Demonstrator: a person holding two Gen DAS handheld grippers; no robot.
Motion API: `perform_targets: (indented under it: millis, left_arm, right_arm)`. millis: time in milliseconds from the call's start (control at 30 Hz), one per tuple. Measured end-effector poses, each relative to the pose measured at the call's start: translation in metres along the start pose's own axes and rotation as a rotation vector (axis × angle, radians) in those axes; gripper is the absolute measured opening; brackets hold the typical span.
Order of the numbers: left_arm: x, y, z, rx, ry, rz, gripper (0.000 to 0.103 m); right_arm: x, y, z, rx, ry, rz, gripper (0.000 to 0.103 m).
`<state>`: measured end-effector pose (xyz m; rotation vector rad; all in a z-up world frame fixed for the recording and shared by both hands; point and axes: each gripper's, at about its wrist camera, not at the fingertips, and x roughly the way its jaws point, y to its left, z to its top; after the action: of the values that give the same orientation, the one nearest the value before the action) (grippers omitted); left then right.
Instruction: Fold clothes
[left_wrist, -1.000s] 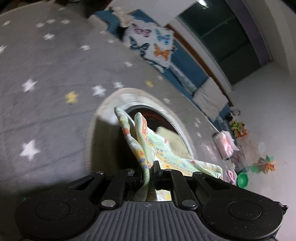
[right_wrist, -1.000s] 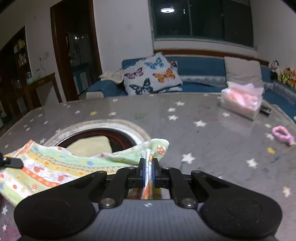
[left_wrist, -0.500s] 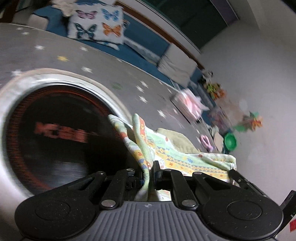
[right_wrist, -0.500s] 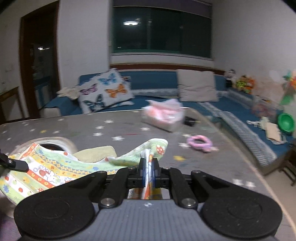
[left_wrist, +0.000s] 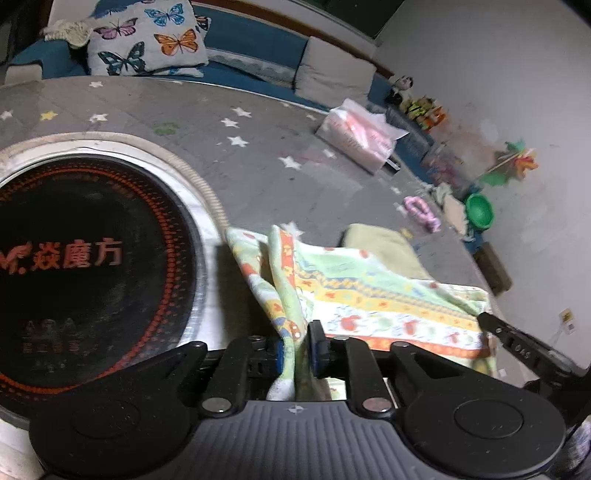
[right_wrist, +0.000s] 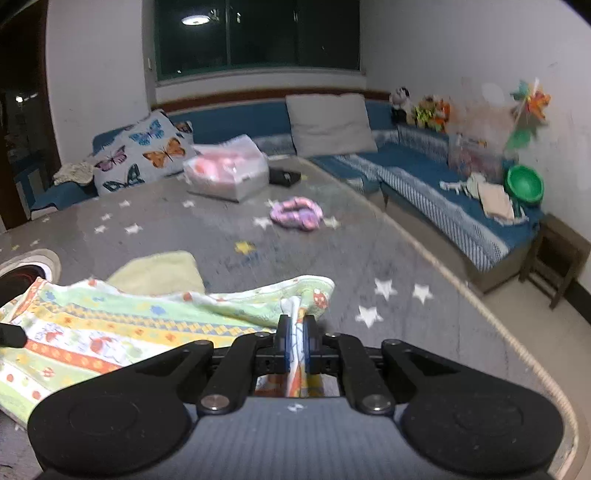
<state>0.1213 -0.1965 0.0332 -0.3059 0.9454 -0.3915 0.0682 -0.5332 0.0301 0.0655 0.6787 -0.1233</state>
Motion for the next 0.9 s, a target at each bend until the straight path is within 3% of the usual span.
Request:
perform_targets:
  millis: [200, 233, 467, 633, 900]
  left_arm:
    - [-0.002, 0.000, 0.000, 0.091, -0.036, 0.141, 0.045]
    - [-0.003, 0.000, 0.001, 0.097, -0.045, 0.155, 0.055]
    - [-0.004, -0.029, 0.013, 0.171, -0.119, 0.172, 0.088]
    - [0.014, -0.052, 0.016, 0.244, -0.111, 0.183, 0.088]
    - [0.051, -0.067, 0.026, 0.307, -0.092, 0.216, 0.088]
  right_arm:
    - [0.006, -0.004, -0.003, 0.014, 0.017, -0.031, 0.011]
    - [0.004, -0.005, -0.002, 0.022, 0.011, -0.024, 0.014]
    - [-0.004, 0.007, 0.007, 0.032, -0.006, 0.122, 0.015]
    - [0.007, 0.028, 0.010, 0.019, 0.018, 0.216, 0.015]
    - [0.030, 0.048, 0.014, -0.008, 0.049, 0.249, 0.015]
